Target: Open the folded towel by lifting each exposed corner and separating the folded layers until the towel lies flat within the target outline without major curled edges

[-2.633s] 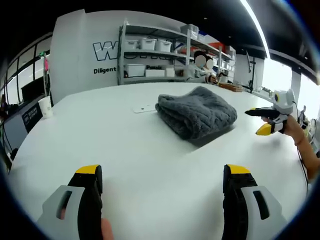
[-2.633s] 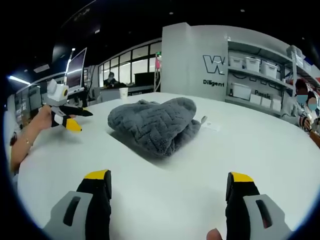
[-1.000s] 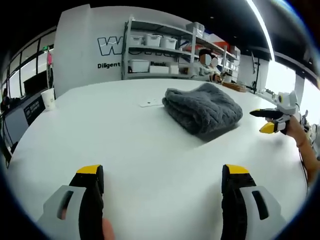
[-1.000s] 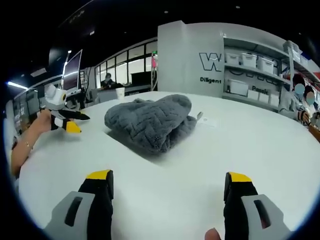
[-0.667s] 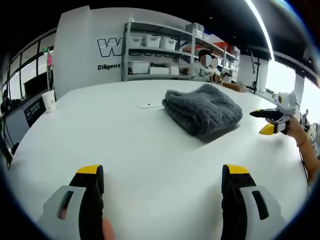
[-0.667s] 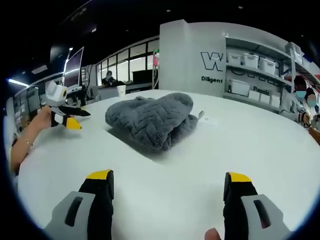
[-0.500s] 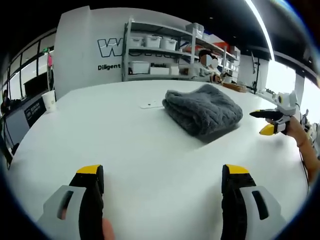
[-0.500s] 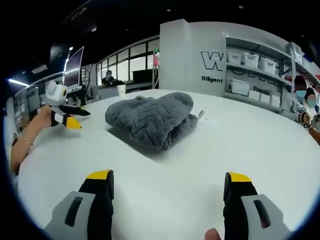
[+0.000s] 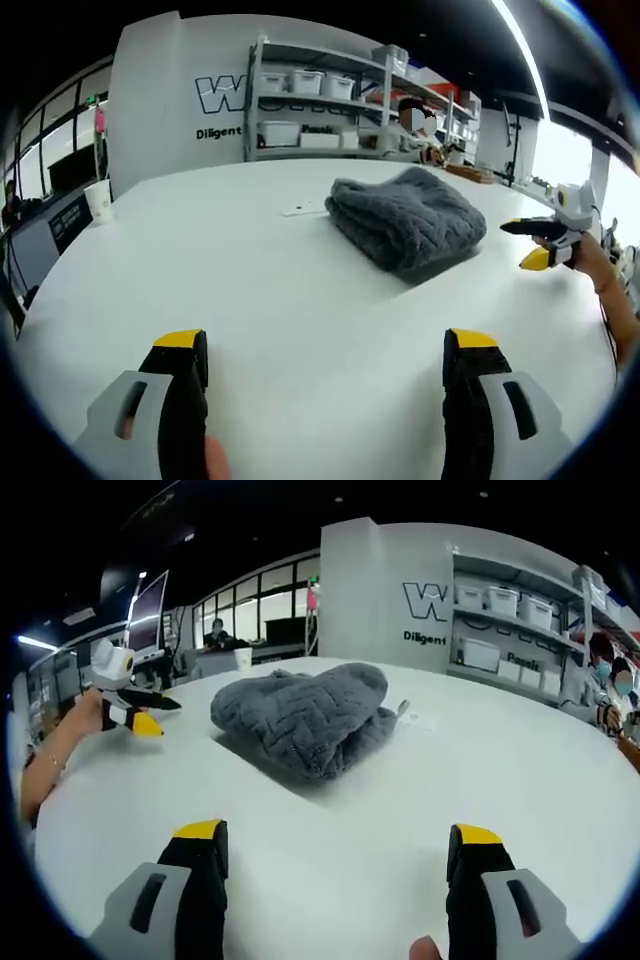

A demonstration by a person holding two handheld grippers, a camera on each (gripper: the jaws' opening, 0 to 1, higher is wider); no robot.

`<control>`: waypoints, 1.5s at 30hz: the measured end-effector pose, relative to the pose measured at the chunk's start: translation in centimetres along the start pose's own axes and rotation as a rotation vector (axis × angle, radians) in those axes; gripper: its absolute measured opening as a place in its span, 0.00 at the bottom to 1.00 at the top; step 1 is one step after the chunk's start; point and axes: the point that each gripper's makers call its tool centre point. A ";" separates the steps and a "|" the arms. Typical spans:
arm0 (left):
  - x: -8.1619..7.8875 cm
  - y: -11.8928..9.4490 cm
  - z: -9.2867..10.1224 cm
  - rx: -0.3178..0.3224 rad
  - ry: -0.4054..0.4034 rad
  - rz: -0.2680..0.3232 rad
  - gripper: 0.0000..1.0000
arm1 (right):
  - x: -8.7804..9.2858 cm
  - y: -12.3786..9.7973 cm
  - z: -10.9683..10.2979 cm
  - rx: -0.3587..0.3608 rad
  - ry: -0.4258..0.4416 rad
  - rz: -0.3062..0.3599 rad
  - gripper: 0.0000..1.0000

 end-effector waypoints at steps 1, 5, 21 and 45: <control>0.0 0.0 -0.1 0.000 0.000 -0.001 0.96 | 0.0 0.0 0.0 0.001 -0.002 0.001 0.91; 0.0 0.1 -0.1 0.000 -0.002 -0.002 0.96 | 0.0 0.0 0.0 0.002 -0.006 -0.001 0.91; 0.1 0.2 0.2 0.009 0.001 -0.009 0.95 | -0.4 -0.1 0.3 0.023 -0.021 0.010 0.89; -0.2 -0.2 0.2 0.017 -0.003 -0.001 0.96 | -3.0 0.2 -6.0 -0.098 -0.169 0.054 0.99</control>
Point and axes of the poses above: the point that each gripper's makers call its tool centre point, and the gripper's own axes: y roughly forward along the fingers, z roughly to its right, x roughly out of its underside, and after that the axes turned 7 degrees about x, right-handed
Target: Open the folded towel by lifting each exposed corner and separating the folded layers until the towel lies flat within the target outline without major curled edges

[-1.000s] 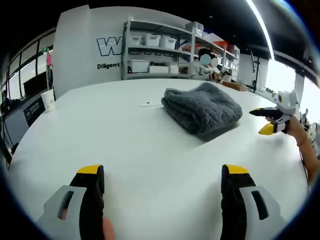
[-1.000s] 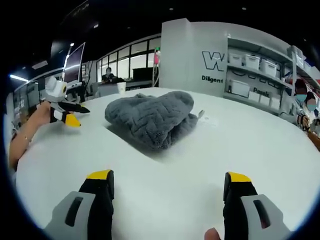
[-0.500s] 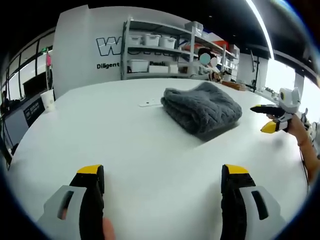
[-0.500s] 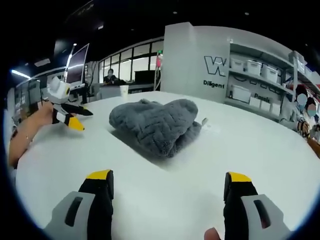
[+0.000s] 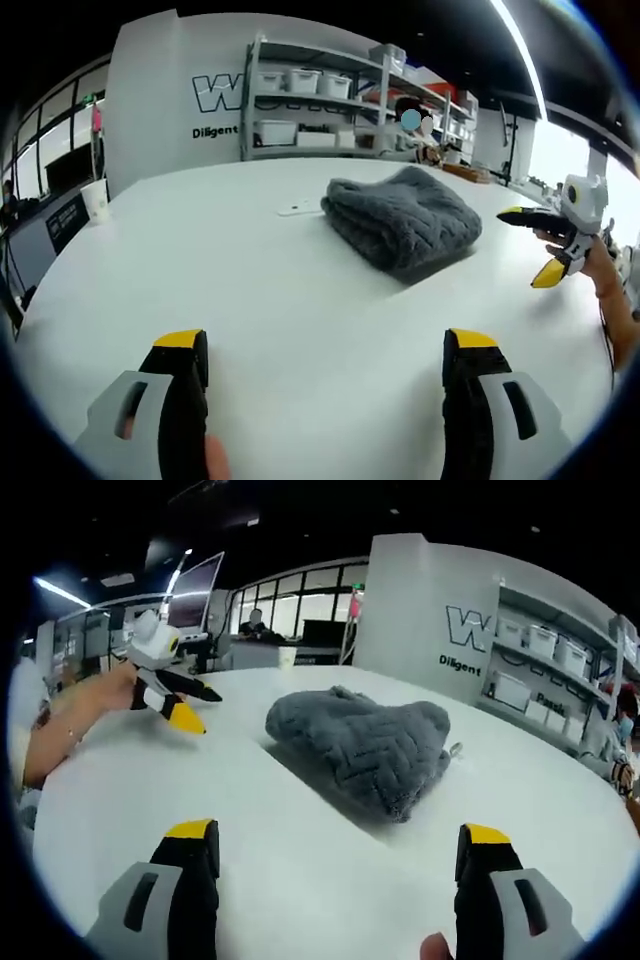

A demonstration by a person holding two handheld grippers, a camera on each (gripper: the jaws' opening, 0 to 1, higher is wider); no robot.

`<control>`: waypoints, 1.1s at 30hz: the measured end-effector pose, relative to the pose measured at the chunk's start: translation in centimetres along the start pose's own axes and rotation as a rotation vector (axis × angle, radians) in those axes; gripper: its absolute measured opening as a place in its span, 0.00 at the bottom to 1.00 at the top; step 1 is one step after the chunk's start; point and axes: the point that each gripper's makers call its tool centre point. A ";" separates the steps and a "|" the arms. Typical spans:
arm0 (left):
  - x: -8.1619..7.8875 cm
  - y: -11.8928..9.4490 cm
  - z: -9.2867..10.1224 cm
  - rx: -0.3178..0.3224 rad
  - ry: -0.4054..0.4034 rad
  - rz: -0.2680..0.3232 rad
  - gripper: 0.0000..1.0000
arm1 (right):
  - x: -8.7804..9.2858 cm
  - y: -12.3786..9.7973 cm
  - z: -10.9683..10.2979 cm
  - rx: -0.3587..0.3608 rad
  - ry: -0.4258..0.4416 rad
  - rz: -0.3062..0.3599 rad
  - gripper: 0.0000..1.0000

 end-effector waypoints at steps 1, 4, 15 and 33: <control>-0.1 0.0 0.0 0.002 -0.001 0.003 0.96 | -0.1 0.2 -0.2 -0.005 -0.001 -0.001 0.99; -0.2 0.0 0.3 0.008 0.001 0.009 0.96 | -0.4 0.3 -0.5 -0.013 0.001 0.000 0.99; -0.2 0.3 0.9 0.037 0.009 0.000 0.96 | -3.9 1.4 -1.3 -0.037 -0.005 0.044 0.99; -0.6 0.0 1.0 0.034 0.008 0.016 0.99 | -10.3 3.4 -2.2 -0.004 -0.179 0.009 0.99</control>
Point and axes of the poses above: the point that each gripper's makers call its tool centre point, and the gripper's own axes: y roughly forward along the fingers, z roughly to its right, x roughly out of its underside, and after that the axes turned 7 degrees about x, right-handed
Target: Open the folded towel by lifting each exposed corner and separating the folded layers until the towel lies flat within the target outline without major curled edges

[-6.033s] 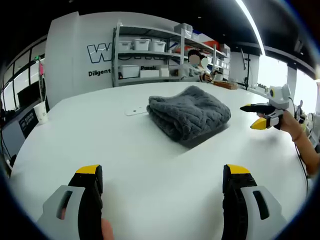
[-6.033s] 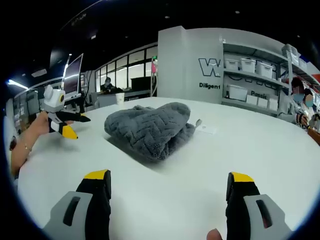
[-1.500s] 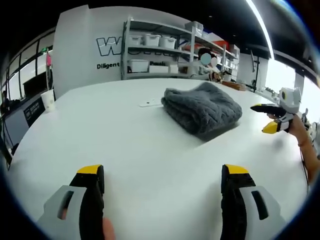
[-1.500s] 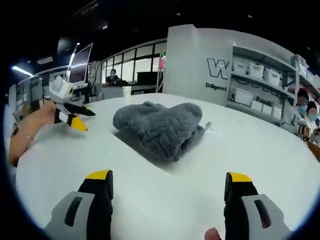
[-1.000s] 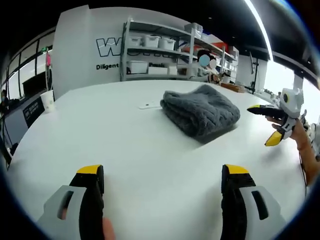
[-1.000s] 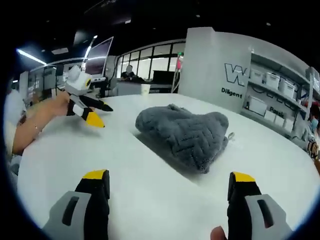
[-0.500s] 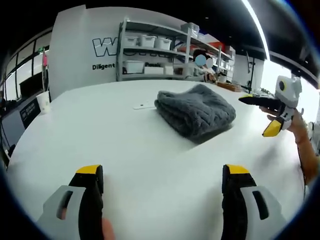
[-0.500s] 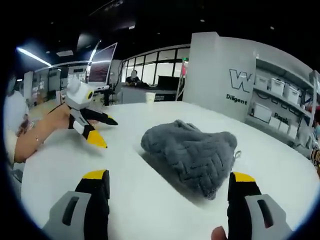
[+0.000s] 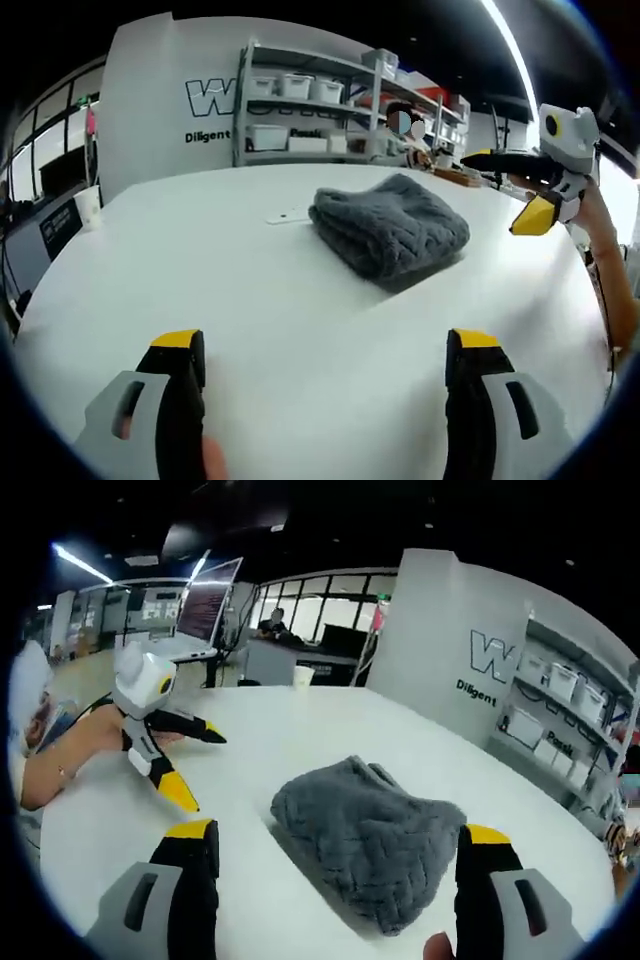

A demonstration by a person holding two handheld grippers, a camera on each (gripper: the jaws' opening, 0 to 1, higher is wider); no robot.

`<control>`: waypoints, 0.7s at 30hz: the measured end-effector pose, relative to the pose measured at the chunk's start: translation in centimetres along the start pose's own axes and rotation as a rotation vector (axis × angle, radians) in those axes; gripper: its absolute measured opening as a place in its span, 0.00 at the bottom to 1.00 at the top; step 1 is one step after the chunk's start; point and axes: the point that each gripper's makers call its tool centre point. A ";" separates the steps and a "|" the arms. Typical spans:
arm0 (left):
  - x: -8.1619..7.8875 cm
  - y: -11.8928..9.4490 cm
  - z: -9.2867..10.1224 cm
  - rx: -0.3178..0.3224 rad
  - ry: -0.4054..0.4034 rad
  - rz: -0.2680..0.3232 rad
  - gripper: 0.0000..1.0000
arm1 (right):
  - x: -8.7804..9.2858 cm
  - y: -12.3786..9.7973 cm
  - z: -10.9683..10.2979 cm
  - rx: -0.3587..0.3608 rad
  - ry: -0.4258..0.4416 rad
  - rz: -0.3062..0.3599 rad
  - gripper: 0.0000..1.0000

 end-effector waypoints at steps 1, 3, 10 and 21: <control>0.0 0.0 0.0 0.001 0.000 0.000 0.99 | -0.3 0.2 -0.1 0.005 -0.003 0.001 0.99; 0.1 -0.1 -0.1 -0.001 -0.003 0.000 0.99 | -0.7 0.4 -0.4 0.008 -0.014 0.000 0.99; 0.1 -0.2 -0.3 -0.006 -0.008 -0.004 0.99 | -1.2 0.9 -0.4 0.022 -0.039 -0.017 0.96; 0.7 -0.1 -0.8 -0.016 -0.029 -0.010 0.98 | -0.7 2.6 1.0 0.033 -0.033 0.047 0.96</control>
Point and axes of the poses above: the point that each gripper's makers call its tool centre point, and the gripper's own axes: y roughly forward along the fingers, z roughly to its right, x roughly out of its underside, and after that the axes turned 7 degrees about x, right-handed
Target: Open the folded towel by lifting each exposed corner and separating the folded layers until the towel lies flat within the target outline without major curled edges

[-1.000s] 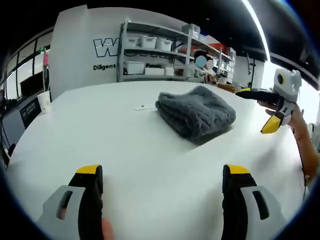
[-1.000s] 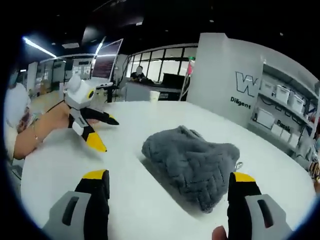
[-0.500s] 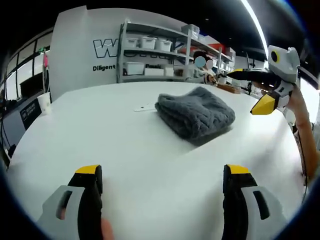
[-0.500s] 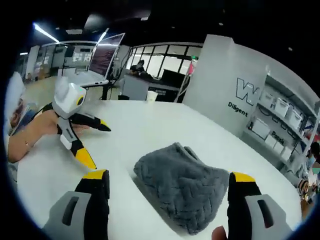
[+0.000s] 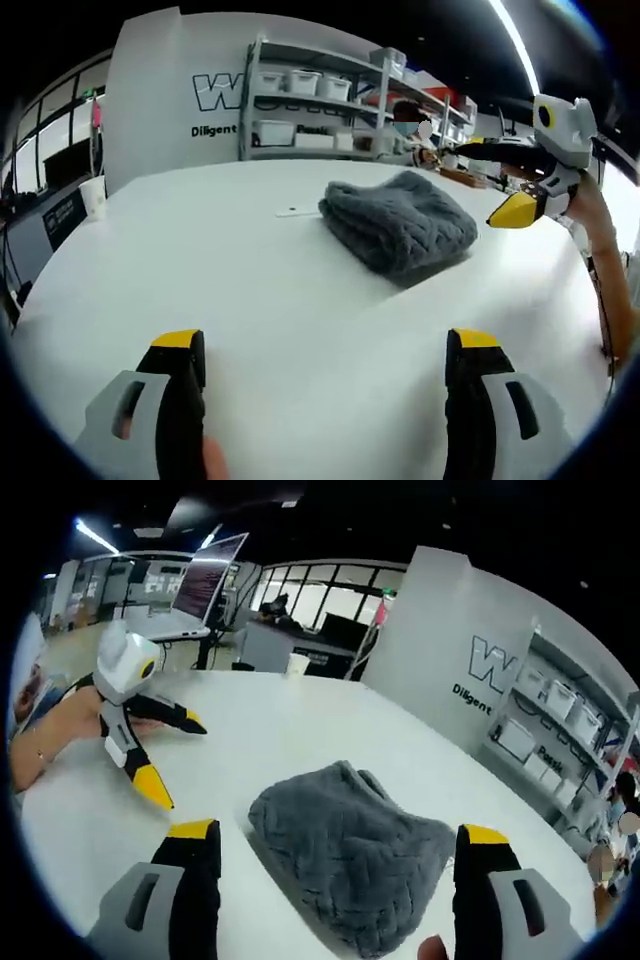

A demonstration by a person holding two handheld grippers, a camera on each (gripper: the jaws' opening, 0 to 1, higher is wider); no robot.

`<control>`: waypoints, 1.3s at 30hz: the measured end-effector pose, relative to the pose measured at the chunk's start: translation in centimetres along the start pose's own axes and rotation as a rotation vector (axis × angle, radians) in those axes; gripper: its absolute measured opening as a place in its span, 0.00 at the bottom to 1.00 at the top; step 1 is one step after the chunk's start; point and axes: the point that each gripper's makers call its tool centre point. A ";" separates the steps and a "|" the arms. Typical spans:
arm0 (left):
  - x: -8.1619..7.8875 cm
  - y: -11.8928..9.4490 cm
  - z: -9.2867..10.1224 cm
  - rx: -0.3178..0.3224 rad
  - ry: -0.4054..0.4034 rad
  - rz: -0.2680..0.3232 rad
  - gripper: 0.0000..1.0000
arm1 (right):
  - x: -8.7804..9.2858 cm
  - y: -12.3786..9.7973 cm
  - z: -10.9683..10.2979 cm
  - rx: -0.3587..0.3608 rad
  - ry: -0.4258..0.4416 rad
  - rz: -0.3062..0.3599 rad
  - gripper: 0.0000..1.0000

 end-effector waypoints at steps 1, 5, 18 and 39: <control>0.0 0.0 0.0 0.001 -0.001 0.001 0.98 | 0.0 0.2 0.0 -0.002 -0.001 0.004 0.95; -0.1 0.2 0.2 0.006 -0.001 0.003 0.98 | 1.0 1.1 -0.7 -0.021 -0.055 -0.019 0.91; 0.1 0.1 0.3 0.007 -0.002 -0.002 0.97 | 1.9 2.6 -4.3 -0.093 -0.169 -0.006 0.59; 0.2 0.3 0.1 0.008 -0.014 -0.003 0.97 | 4.1 3.7 -5.6 -0.160 -0.168 -0.039 0.03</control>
Point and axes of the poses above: the point that each gripper's makers call its tool centre point, and the gripper's own axes: y roughly forward along the fingers, z roughly to its right, x roughly out of its underside, and after that the axes turned 7 degrees about x, right-handed
